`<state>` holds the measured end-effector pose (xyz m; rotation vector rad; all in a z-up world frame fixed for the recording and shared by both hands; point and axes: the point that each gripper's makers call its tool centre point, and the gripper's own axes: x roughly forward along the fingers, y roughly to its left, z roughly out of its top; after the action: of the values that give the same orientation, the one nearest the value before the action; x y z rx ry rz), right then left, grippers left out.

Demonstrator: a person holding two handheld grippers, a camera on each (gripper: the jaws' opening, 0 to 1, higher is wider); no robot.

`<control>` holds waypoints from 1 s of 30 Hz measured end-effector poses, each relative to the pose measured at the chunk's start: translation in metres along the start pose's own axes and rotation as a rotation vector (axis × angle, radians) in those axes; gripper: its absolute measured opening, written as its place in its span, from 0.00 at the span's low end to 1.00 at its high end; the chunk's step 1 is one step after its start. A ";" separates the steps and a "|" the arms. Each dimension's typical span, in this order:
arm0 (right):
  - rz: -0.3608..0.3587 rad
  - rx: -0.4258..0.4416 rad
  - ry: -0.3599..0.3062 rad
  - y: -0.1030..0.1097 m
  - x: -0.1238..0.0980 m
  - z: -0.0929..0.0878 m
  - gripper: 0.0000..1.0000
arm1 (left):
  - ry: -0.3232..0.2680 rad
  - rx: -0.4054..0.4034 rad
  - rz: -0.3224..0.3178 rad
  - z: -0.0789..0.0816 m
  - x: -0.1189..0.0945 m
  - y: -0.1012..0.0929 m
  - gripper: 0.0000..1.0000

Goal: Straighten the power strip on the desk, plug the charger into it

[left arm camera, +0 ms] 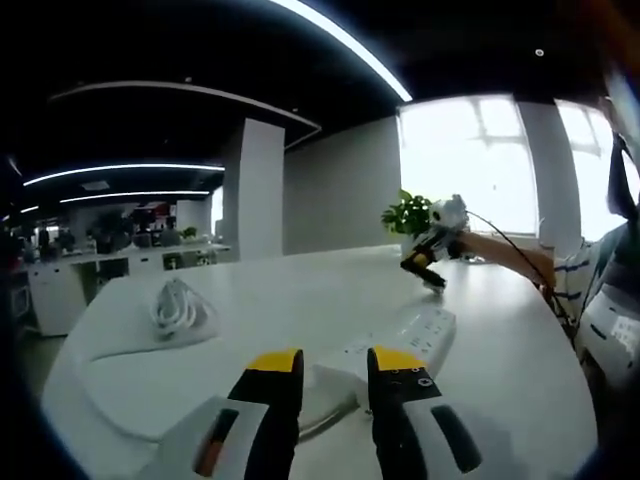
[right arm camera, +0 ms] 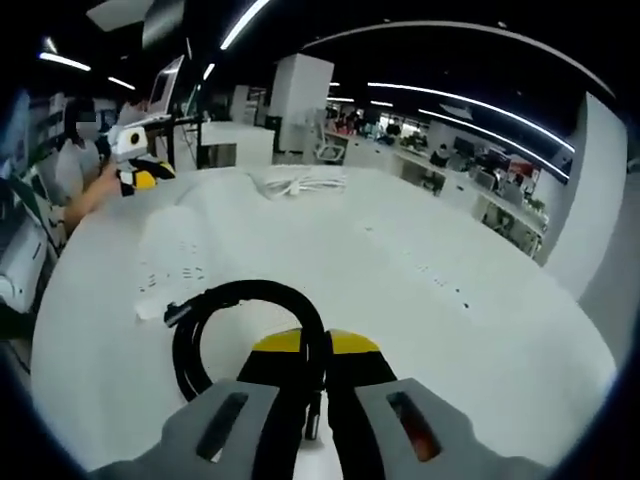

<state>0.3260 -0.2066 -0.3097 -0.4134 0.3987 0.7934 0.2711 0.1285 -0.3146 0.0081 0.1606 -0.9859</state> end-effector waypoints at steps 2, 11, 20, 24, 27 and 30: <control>-0.002 0.009 -0.016 0.000 -0.003 0.003 0.05 | -0.002 0.000 -0.001 0.001 0.000 0.000 0.25; -0.017 0.029 -0.065 0.001 -0.016 0.010 0.05 | 0.002 0.003 -0.003 -0.001 0.002 -0.001 0.25; -0.048 0.055 -0.159 -0.002 -0.029 0.022 0.05 | 0.006 0.007 -0.001 -0.002 0.003 0.000 0.25; -0.052 0.070 -0.184 -0.002 -0.032 0.026 0.05 | 0.004 0.008 0.003 -0.002 0.004 -0.001 0.25; -0.057 0.072 -0.205 0.000 -0.037 0.029 0.05 | 0.004 0.009 0.002 -0.002 0.004 -0.001 0.25; -0.064 0.088 -0.221 -0.002 -0.041 0.031 0.04 | 0.011 0.028 0.014 -0.002 0.004 0.000 0.25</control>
<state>0.3069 -0.2173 -0.2630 -0.2522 0.2122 0.7473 0.2734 0.1251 -0.3177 0.0406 0.1568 -0.9744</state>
